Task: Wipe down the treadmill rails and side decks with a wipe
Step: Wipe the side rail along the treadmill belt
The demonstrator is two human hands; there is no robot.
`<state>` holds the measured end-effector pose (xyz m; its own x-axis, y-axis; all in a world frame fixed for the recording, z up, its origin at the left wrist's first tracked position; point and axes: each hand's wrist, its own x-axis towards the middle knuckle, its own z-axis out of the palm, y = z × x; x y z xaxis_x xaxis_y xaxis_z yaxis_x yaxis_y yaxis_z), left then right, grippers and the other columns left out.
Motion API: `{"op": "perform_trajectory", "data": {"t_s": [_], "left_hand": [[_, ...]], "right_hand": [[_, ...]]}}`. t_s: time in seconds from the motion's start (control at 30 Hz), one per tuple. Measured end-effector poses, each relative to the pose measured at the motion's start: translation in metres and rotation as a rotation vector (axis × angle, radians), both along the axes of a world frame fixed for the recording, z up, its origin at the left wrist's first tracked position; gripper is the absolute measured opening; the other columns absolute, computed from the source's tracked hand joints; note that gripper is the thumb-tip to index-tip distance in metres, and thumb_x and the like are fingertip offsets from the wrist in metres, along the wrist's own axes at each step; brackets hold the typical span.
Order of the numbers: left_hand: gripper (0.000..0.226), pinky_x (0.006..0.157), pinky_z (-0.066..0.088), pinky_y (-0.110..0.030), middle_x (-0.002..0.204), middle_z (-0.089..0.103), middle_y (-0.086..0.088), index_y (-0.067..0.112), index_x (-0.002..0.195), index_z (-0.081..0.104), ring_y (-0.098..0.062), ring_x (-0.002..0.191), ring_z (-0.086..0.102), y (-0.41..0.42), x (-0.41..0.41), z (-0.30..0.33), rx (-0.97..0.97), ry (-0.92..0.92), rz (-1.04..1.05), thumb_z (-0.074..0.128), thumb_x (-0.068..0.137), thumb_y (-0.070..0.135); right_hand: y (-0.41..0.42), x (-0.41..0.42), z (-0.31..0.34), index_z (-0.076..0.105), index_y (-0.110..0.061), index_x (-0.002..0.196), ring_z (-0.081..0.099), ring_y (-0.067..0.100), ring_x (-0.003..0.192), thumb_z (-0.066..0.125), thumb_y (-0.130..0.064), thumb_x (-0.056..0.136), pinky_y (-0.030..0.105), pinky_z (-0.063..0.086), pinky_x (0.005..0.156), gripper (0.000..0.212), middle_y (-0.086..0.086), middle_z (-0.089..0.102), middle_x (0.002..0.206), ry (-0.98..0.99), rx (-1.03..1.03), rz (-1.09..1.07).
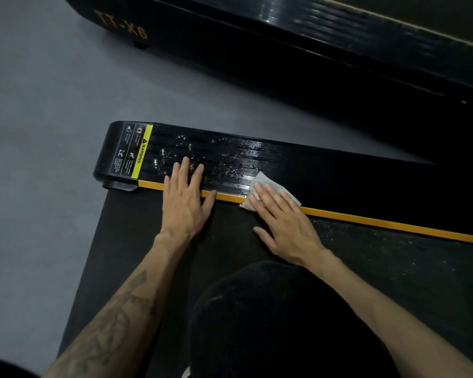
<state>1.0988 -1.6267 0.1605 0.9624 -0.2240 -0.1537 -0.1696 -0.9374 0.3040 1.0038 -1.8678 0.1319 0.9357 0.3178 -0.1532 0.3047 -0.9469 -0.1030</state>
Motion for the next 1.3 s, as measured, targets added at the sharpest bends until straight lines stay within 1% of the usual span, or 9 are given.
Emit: {"op": "perform_trajectory", "data": {"t_s": [0.2, 0.43, 0.53, 0.63, 0.87, 0.93, 1.03, 1.13, 1.3], "left_hand": [[0.077, 0.129, 0.011, -0.048, 0.172, 0.007, -0.015, 0.017, 0.163, 0.022, -0.031, 0.159, 0.006, 0.007, -0.003, 0.001, 0.004, 0.061, 0.075, 0.051, 0.102, 0.054], [0.078, 0.129, 0.007, -0.043, 0.172, 0.004, -0.012, 0.018, 0.164, 0.013, -0.029, 0.159, 0.003, 0.005, 0.006, 0.009, 0.123, 0.139, 0.046, 0.040, 0.104, 0.059], [0.080, 0.130, 0.009, -0.042, 0.172, 0.004, -0.013, 0.017, 0.164, 0.011, -0.030, 0.159, 0.004, 0.008, 0.007, 0.009, 0.141, 0.138, 0.016, 0.040, 0.103, 0.060], [0.081, 0.129, 0.010, -0.042, 0.172, 0.005, -0.014, 0.016, 0.164, 0.011, -0.031, 0.159, 0.005, 0.010, 0.005, 0.009, 0.166, 0.128, -0.006, 0.038, 0.103, 0.061], [0.076, 0.129, 0.012, -0.042, 0.172, 0.007, -0.014, 0.016, 0.164, 0.015, -0.030, 0.159, 0.007, 0.008, 0.005, 0.008, 0.125, 0.101, 0.011, 0.039, 0.105, 0.057], [0.074, 0.129, 0.013, -0.043, 0.171, 0.009, -0.015, 0.016, 0.163, 0.018, -0.031, 0.158, 0.009, 0.008, 0.003, 0.009, 0.116, 0.091, 0.011, 0.040, 0.105, 0.055], [0.072, 0.129, 0.014, -0.045, 0.170, 0.015, -0.017, 0.014, 0.162, 0.025, -0.033, 0.158, 0.012, 0.009, 0.001, 0.003, 0.076, 0.037, 0.020, 0.045, 0.104, 0.052], [0.070, 0.128, 0.018, -0.047, 0.169, 0.020, -0.019, 0.012, 0.159, 0.032, -0.034, 0.157, 0.016, 0.010, -0.003, -0.001, 0.053, 0.024, 0.037, 0.047, 0.103, 0.050], [0.069, 0.127, 0.021, -0.048, 0.168, 0.023, -0.018, 0.011, 0.158, 0.035, -0.034, 0.156, 0.020, 0.006, -0.002, -0.003, 0.060, 0.005, 0.062, 0.048, 0.102, 0.050]], "right_hand": [[0.053, 0.026, 0.003, 0.002, -0.012, 0.164, -0.010, 0.024, 0.159, 0.019, -0.062, 0.102, 0.043, -0.001, 0.129, 0.082, 0.009, -0.007, 0.172, 0.053, 0.042, -0.299], [0.020, 0.004, 0.004, 0.015, -0.014, 0.165, 0.003, 0.020, 0.160, 0.046, -0.045, 0.103, 0.044, 0.015, 0.129, 0.076, 0.004, 0.007, 0.173, 0.002, 0.074, -0.076], [0.028, 0.018, 0.006, 0.016, -0.013, 0.164, 0.004, 0.022, 0.160, 0.035, -0.051, 0.103, 0.040, 0.007, 0.130, 0.075, 0.007, 0.007, 0.172, -0.005, 0.041, -0.215], [0.061, 0.038, 0.011, -0.002, -0.014, 0.164, -0.012, 0.022, 0.158, 0.021, -0.061, 0.102, 0.040, -0.003, 0.129, 0.081, 0.007, -0.010, 0.171, 0.103, 0.017, -0.313], [0.046, 0.014, 0.010, 0.004, -0.016, 0.165, -0.008, 0.019, 0.159, 0.044, -0.052, 0.101, 0.043, 0.009, 0.130, 0.084, 0.003, -0.005, 0.173, 0.054, -0.021, -0.114], [0.041, 0.019, 0.007, 0.006, -0.015, 0.165, -0.006, 0.020, 0.159, 0.046, -0.050, 0.102, 0.041, 0.004, 0.130, 0.082, 0.004, -0.003, 0.173, 0.040, -0.028, -0.149], [0.064, 0.039, 0.001, 0.000, -0.014, 0.164, -0.010, 0.021, 0.159, 0.033, -0.054, 0.103, 0.039, -0.005, 0.129, 0.080, 0.007, -0.006, 0.172, 0.046, -0.006, -0.278], [0.087, 0.043, 0.001, -0.003, -0.014, 0.163, -0.011, 0.024, 0.159, 0.021, -0.058, 0.101, 0.044, -0.001, 0.130, 0.080, 0.009, -0.007, 0.172, 0.079, 0.030, -0.270], [0.049, 0.027, 0.000, 0.010, -0.013, 0.165, -0.003, 0.021, 0.160, 0.045, -0.048, 0.103, 0.045, 0.012, 0.129, 0.080, 0.007, -0.001, 0.173, 0.014, 0.007, -0.065]]}}
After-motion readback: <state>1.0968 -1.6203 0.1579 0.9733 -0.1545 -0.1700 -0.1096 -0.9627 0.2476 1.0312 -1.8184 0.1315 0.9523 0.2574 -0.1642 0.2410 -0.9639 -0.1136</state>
